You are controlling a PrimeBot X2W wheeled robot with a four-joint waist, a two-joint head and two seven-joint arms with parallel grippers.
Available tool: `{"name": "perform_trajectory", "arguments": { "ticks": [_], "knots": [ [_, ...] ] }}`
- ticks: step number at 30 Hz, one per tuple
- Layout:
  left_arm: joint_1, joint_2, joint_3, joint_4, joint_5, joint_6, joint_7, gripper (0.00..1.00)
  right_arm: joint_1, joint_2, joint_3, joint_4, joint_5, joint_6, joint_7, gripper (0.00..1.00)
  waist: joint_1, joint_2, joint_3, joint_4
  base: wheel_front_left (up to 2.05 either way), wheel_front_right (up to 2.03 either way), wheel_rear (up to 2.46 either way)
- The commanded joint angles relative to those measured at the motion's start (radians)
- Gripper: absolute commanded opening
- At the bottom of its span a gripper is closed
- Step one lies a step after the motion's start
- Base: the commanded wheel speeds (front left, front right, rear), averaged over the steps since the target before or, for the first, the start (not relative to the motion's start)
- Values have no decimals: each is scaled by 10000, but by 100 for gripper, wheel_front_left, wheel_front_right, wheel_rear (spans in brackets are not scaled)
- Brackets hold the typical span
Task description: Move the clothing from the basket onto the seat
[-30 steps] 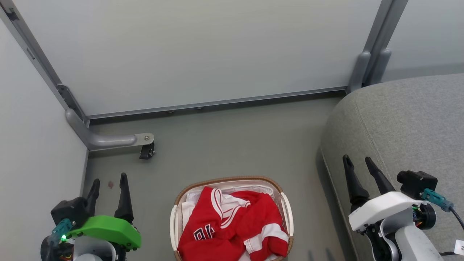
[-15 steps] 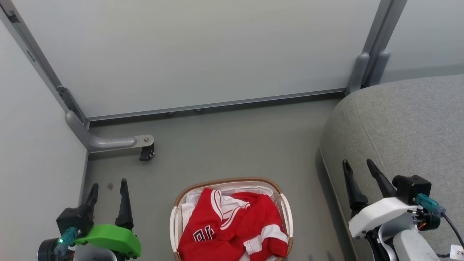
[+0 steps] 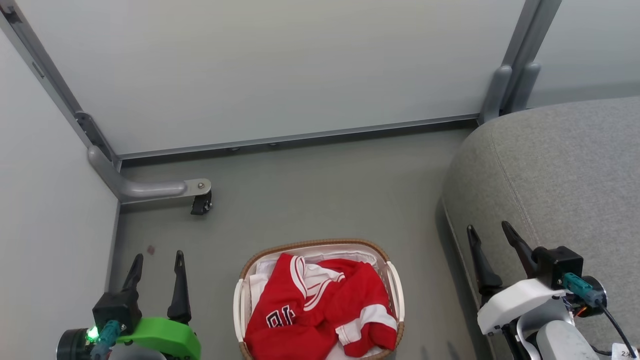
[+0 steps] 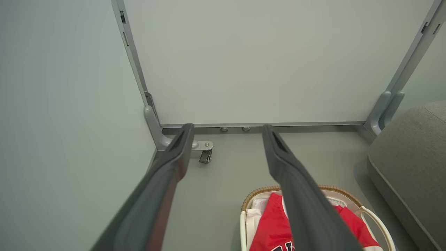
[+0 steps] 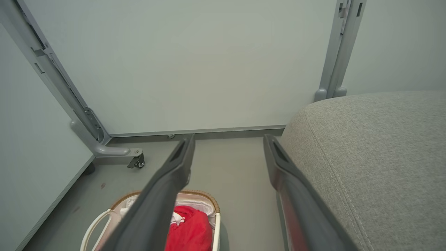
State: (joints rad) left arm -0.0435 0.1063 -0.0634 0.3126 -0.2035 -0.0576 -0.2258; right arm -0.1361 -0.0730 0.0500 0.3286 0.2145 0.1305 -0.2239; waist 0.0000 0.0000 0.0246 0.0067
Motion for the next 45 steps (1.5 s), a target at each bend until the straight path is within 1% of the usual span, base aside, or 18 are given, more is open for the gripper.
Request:
{"name": "perform_trajectory", "arguments": {
  "ticks": [1,8,16,20,26,35,45],
  "knots": [
    [-67,-40,35,-25,252,-88,-81,100,-181,2,-11,-46,-219,3,-100,100,0,0,191,-35,0,0,0],
    [-681,-161,28,35,704,-401,-214,100,-773,75,-44,-335,-818,4,-238,100,0,0,1238,-193,0,0,0],
    [-1949,-193,-228,376,1100,-662,-341,100,-1832,172,-12,-1002,-1562,2,-361,100,0,0,2970,-448,0,0,0],
    [-2721,-73,-559,797,1191,-732,-412,100,-2434,199,89,-1303,-2079,2,-433,100,0,0,3915,-587,0,0,0],
    [-3813,234,-1390,1336,701,-738,-392,100,-3251,200,74,-1705,-1790,-1,-428,100,0,0,5046,-770,0,0,0],
    [-4872,492,-2434,2403,488,-733,-394,100,-3895,204,138,-2065,-1337,-1,-428,100,0,0,6278,-1209,0,0,0],
    [-5891,828,-3806,4341,629,-734,-392,100,-4189,212,444,-2471,-961,-1,-428,100,0,0,7333,-1833,0,0,0]
  ]
}}
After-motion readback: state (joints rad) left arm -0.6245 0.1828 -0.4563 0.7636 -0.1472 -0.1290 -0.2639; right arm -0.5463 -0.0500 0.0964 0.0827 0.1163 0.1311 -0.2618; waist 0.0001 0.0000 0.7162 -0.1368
